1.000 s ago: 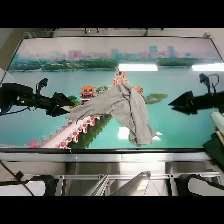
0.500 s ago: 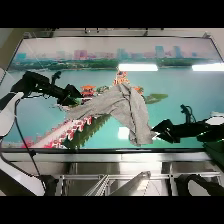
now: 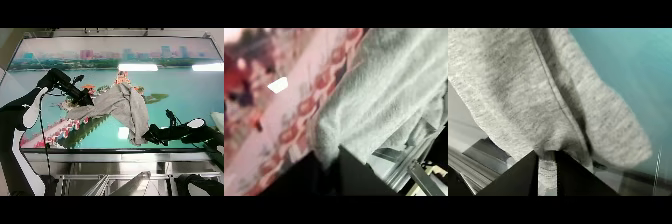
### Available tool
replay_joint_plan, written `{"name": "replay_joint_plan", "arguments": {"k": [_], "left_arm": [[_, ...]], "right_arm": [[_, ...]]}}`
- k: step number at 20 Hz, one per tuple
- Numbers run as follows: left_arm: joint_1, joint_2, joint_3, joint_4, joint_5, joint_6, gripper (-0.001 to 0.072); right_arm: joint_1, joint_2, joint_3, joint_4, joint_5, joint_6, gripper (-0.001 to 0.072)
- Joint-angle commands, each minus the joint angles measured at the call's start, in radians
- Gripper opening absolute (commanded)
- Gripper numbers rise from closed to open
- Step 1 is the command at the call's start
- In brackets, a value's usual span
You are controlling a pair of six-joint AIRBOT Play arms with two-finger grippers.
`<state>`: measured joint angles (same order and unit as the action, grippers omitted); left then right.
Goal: Fold the shirts.
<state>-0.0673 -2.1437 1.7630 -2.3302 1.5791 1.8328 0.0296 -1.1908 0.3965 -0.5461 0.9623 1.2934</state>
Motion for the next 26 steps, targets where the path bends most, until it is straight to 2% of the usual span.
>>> {"name": "replay_joint_plan", "arguments": {"k": [1,2,3,6,11,14,16,19,24,25,26], "left_arm": [[-0.021,-0.013,0.059,-0.019,0.045,-0.002,0.0022],[-0.021,-0.013,0.068,-0.019,0.051,-0.003,0.0021],[-0.018,-0.013,0.074,-0.019,0.058,-0.003,0.0021],[0.003,-0.013,0.073,-0.019,0.080,-0.003,0.0021],[0.021,-0.013,0.073,-0.019,0.096,-0.003,0.0021],[0.027,-0.013,0.073,-0.019,0.095,-0.002,0.0022],[0.029,-0.013,0.073,-0.019,0.092,-0.002,0.0022],[0.029,-0.013,0.073,-0.020,0.089,-0.002,0.0022],[0.029,-0.013,0.073,-0.020,0.089,-0.003,0.0022],[0.029,-0.013,0.073,-0.022,0.090,-0.003,0.0022],[0.029,-0.013,0.073,-0.029,0.096,-0.003,0.0022]], "right_arm": [[0.010,-0.005,0.000,0.020,-0.011,-0.015,0.0140],[0.007,-0.002,0.001,0.019,0.003,-0.031,0.0260],[-0.002,0.006,0.001,0.019,0.028,-0.045,0.0417],[-0.086,0.049,0.001,-0.036,0.113,-0.043,0.0439],[-0.142,0.119,-0.013,-0.091,0.127,-0.004,0.0440],[-0.142,0.117,-0.013,-0.213,0.111,0.094,0.0444],[-0.142,0.117,-0.033,-0.242,0.077,0.146,0.0591],[-0.113,0.106,-0.080,-0.176,-0.019,0.142,0.0592],[-0.012,-0.008,-0.083,0.113,-0.113,-0.071,0.0567],[-0.011,-0.036,-0.083,0.174,-0.108,-0.133,0.0445],[-0.011,-0.052,-0.082,0.223,-0.098,-0.195,0.0242]]}}
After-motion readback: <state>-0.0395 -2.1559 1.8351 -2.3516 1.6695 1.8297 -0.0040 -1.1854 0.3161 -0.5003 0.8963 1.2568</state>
